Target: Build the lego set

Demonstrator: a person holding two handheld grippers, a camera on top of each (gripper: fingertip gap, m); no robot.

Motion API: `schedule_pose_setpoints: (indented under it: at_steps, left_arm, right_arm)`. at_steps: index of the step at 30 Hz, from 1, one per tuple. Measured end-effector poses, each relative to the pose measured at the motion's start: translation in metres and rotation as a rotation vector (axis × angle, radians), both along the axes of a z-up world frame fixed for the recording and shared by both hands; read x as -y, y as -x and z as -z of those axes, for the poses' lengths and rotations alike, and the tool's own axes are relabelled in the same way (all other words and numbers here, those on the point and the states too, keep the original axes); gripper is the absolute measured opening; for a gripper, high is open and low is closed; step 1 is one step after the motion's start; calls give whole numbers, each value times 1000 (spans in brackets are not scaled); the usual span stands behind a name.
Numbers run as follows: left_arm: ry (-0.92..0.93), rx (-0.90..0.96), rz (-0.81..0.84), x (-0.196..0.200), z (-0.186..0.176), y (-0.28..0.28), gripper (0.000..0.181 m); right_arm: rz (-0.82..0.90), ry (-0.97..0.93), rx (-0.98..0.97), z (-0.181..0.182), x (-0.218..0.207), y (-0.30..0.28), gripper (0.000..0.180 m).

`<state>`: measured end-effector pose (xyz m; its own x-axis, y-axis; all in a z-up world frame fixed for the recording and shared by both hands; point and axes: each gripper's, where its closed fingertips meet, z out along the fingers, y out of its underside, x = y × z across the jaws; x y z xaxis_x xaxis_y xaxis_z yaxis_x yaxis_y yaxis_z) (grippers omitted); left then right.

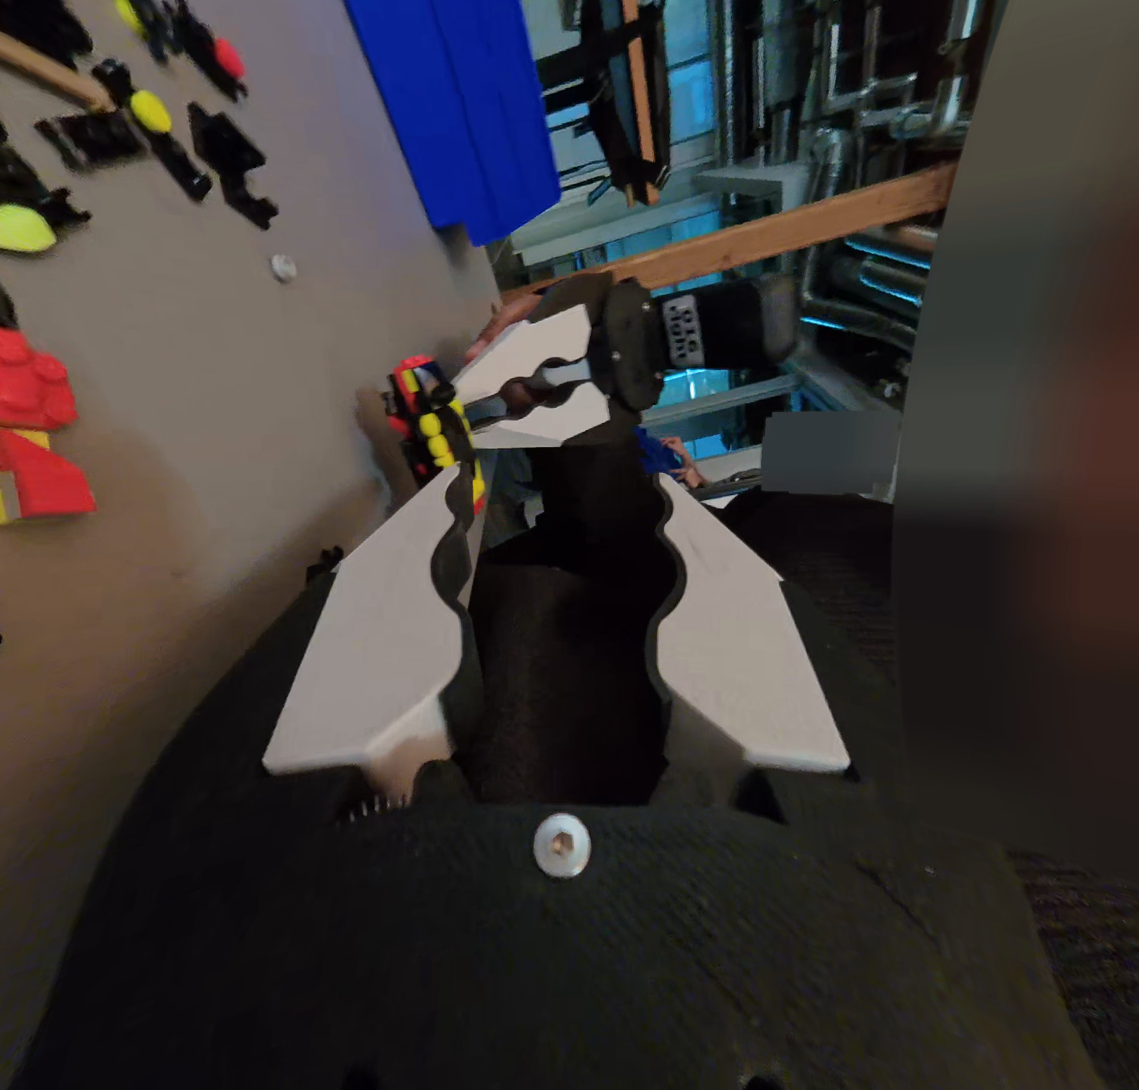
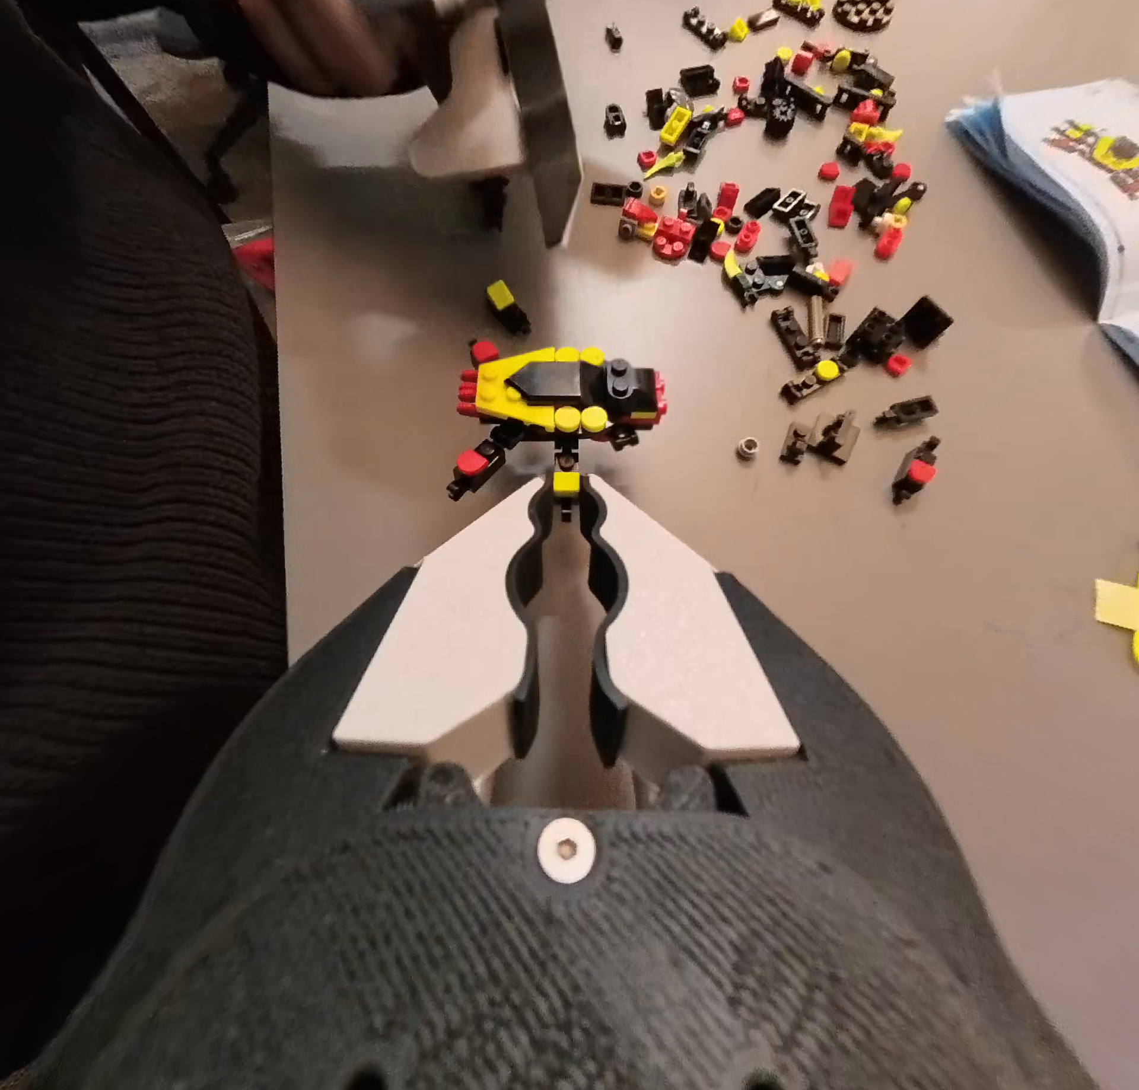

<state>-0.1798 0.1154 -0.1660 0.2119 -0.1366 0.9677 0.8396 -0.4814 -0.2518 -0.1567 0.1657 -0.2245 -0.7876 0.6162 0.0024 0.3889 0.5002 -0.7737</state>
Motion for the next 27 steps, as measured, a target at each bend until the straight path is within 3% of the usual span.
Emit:
schedule_pose_setpoints:
  at_steps: [6, 13, 23, 27]
  left_arm:
    - [-80, 45, -17, 2, -15, 5, 49]
    - [-95, -45, -103, 5, -19, 21, 41]
    - [11, -566, -64, 4, 0, 11, 41]
    - [39, -661, -58, 3, 7, 11, 41]
  right_arm:
    - [-29, -24, 52, 16, 2, -3, 7]
    - [-25, -56, 25, 20, 3, 2, 10]
    - [-8, -81, -2, 16, -2, 3, 16]
    - [12, -17, -75, -5, -1, 7, 15]
